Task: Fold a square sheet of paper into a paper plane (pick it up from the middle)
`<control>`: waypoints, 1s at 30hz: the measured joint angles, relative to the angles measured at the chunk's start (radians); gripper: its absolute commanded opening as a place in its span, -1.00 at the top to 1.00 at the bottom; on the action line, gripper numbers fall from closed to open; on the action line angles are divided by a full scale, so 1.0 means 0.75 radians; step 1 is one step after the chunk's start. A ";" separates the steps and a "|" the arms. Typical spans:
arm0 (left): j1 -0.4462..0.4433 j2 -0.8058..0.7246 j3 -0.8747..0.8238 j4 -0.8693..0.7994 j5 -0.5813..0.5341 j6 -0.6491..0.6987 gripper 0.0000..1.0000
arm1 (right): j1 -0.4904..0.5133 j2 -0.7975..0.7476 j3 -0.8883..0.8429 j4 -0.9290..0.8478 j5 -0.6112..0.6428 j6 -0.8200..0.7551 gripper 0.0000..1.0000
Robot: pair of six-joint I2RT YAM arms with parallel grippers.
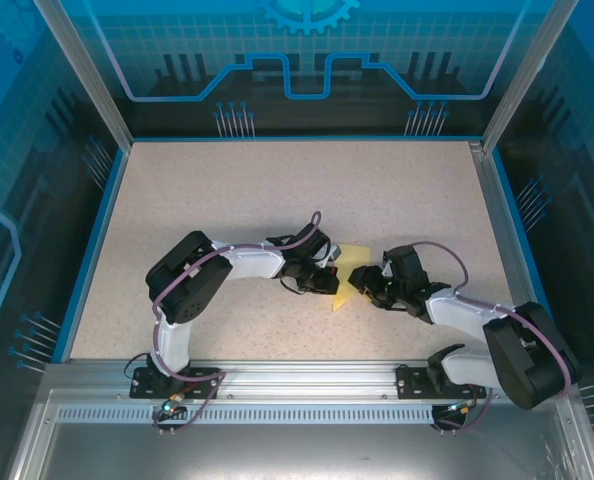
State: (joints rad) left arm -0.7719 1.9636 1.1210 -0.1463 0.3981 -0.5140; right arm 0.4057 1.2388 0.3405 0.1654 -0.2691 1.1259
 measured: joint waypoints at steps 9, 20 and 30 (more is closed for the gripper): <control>-0.001 0.001 0.006 -0.010 -0.001 0.018 1.00 | 0.000 -0.008 0.000 0.001 -0.001 0.000 -0.03; -0.001 0.009 0.021 -0.032 -0.001 0.026 1.00 | 0.030 -0.011 0.000 -0.007 -0.001 0.001 -0.04; -0.001 0.009 0.023 -0.034 0.000 0.031 1.00 | 0.058 -0.027 0.000 -0.045 0.011 0.001 -0.05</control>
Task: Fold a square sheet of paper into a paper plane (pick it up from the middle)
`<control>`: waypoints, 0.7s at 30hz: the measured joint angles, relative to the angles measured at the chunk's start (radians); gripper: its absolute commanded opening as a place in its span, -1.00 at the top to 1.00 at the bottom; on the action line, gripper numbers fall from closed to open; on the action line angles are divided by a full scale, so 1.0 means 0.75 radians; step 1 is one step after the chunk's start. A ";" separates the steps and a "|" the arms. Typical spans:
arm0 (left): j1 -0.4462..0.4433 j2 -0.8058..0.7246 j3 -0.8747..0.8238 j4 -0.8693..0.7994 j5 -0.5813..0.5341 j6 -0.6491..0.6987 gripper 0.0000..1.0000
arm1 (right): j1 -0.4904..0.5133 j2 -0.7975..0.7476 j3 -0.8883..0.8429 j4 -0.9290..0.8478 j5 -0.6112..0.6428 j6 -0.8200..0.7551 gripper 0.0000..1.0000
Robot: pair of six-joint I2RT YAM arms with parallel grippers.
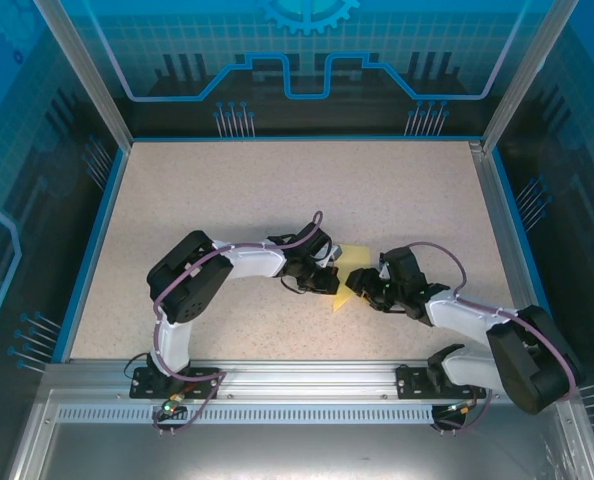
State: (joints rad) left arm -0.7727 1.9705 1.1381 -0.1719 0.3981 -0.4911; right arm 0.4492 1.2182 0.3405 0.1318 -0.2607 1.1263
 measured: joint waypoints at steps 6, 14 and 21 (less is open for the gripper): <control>0.000 0.001 0.000 0.000 0.000 0.001 1.00 | 0.004 -0.064 -0.017 -0.025 0.014 0.005 -0.06; 0.000 0.003 0.006 -0.008 0.000 0.001 1.00 | 0.002 0.006 -0.027 0.031 0.005 0.017 -0.06; 0.000 0.004 0.007 -0.009 -0.001 0.001 1.00 | -0.001 0.051 -0.028 0.115 -0.015 0.040 -0.06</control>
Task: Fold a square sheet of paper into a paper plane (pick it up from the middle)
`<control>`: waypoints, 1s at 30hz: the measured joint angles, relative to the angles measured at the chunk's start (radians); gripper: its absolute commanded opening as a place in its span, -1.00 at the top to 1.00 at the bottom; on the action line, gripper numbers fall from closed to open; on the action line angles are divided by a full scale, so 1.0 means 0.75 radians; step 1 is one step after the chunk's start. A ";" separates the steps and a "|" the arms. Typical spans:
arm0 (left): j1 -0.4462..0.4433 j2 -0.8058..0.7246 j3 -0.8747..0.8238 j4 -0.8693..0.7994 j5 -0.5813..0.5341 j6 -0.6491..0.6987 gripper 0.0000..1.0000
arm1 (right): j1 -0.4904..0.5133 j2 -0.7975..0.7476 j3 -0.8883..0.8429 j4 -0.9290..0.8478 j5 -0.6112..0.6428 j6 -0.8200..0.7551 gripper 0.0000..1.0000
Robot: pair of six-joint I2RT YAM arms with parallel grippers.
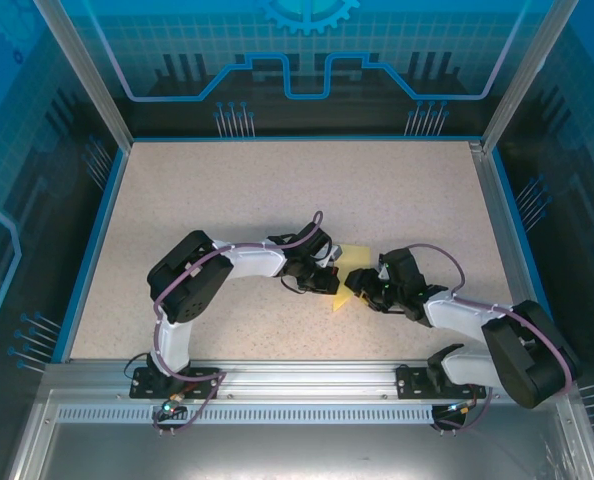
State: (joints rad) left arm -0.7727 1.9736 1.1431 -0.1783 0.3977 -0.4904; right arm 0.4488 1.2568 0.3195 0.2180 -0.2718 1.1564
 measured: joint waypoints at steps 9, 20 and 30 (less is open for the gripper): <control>0.000 0.001 0.001 -0.001 0.001 0.004 1.00 | -0.012 0.000 0.000 0.004 -0.002 0.000 -0.04; 0.000 0.001 0.001 -0.001 0.000 0.004 1.00 | -0.033 -0.001 0.002 0.010 -0.002 -0.010 0.24; 0.000 0.001 0.001 -0.001 0.000 0.010 1.00 | -0.033 -0.030 0.037 -0.025 0.003 -0.043 0.60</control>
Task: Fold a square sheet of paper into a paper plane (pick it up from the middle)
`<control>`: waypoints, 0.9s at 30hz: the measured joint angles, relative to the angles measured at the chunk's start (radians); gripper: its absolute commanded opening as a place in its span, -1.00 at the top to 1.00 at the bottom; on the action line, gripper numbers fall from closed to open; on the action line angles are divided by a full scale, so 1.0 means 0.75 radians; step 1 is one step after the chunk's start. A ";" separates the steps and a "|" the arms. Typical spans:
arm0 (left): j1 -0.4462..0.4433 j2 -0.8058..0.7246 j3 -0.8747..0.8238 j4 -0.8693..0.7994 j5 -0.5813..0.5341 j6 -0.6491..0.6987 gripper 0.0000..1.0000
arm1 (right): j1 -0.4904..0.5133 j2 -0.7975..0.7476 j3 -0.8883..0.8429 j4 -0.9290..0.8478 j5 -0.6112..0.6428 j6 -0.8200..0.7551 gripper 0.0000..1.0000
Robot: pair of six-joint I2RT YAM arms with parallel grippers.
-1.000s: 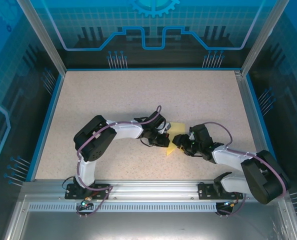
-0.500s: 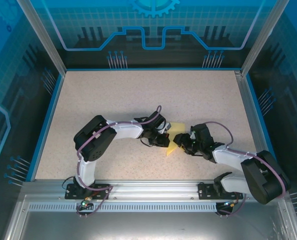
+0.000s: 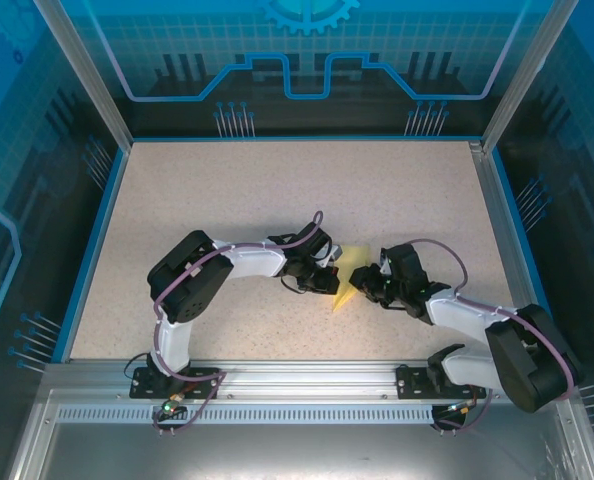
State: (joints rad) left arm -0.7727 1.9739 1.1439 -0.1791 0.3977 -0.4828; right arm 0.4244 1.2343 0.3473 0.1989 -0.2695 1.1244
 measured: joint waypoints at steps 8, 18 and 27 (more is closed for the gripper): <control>0.000 0.005 0.010 -0.011 0.001 0.018 1.00 | 0.001 0.036 0.032 -0.005 -0.001 -0.010 0.68; 0.000 0.005 0.010 -0.011 0.001 0.018 1.00 | 0.004 0.138 0.080 0.021 -0.016 -0.015 0.70; 0.005 0.001 -0.005 0.011 0.009 0.017 1.00 | 0.021 0.218 0.122 0.052 -0.051 -0.041 0.71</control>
State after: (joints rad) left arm -0.7692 1.9747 1.1400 -0.1707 0.4046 -0.4698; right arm 0.4404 1.3979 0.4385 0.2379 -0.3077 1.0939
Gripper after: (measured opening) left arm 0.051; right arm 0.146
